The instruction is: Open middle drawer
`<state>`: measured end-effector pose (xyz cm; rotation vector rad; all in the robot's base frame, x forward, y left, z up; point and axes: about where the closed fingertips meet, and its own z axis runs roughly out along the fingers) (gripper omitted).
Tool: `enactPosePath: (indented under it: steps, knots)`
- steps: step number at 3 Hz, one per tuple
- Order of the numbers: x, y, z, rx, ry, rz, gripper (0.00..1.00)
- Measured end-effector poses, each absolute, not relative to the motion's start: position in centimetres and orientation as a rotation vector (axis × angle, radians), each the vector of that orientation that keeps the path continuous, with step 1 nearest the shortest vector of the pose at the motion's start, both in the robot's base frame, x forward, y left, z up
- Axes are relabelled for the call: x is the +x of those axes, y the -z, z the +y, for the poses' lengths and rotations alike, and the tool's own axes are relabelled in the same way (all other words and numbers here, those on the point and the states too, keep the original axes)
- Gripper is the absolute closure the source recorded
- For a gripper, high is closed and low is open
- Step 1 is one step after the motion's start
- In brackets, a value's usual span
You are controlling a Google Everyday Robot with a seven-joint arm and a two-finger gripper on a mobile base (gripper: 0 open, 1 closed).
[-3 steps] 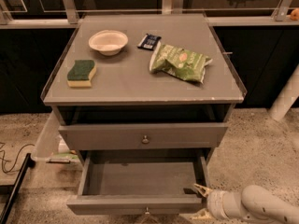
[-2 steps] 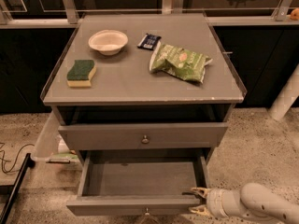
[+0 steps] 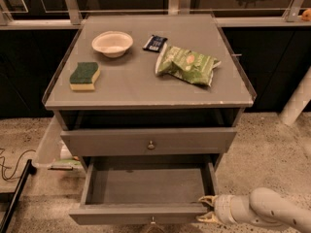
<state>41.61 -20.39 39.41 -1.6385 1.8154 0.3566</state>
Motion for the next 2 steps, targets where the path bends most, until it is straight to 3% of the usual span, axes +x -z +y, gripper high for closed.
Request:
enactPosePath:
  steps: [2]
  knots:
    - [41.19, -39.63, -20.48, -1.634, -0.360, 1.822, 1.00]
